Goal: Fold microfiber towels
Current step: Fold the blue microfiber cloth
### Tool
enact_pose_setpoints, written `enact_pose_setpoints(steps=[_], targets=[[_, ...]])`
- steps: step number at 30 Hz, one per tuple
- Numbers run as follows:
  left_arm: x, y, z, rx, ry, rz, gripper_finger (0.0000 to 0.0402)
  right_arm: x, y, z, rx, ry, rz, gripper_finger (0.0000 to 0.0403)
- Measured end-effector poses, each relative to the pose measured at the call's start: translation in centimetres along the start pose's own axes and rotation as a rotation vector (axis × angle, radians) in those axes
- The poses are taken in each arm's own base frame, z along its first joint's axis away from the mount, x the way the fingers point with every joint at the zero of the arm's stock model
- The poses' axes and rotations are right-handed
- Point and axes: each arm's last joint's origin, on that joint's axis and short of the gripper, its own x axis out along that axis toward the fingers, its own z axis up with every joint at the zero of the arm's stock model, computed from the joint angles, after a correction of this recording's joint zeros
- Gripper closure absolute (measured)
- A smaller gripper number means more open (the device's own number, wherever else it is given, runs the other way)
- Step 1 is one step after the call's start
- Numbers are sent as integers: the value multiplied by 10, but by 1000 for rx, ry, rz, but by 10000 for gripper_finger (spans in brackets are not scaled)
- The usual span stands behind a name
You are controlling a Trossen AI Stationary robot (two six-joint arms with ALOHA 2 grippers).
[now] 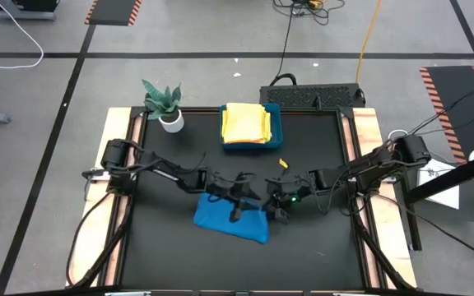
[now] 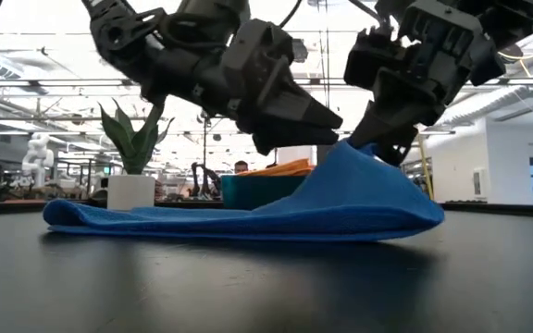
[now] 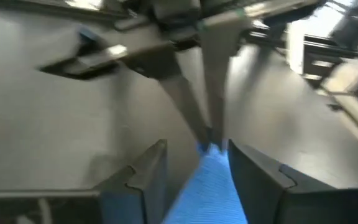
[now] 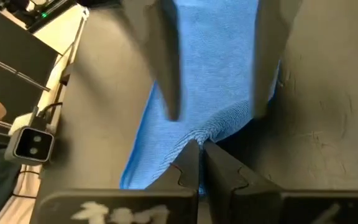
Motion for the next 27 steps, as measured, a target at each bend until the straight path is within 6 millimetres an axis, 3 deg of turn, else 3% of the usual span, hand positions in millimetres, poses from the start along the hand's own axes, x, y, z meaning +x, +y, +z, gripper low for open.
enact_pose_setpoints(steps=[8, 14, 20, 27], targets=[[3, 5, 10, -66, 96, -57, 161, -6, 9, 13, -73, -48, 25, 402], [3, 9, 16, -141, 102, -129, 153, -6, 12, 19, -104, -60, 30, 402], [2, 13, 17, -172, 113, -156, 204, -6, 11, 17, -104, -46, 23, 402], [1, 18, 17, -174, 116, -186, 310, -7, 11, 18, -103, -50, 21, 403]])
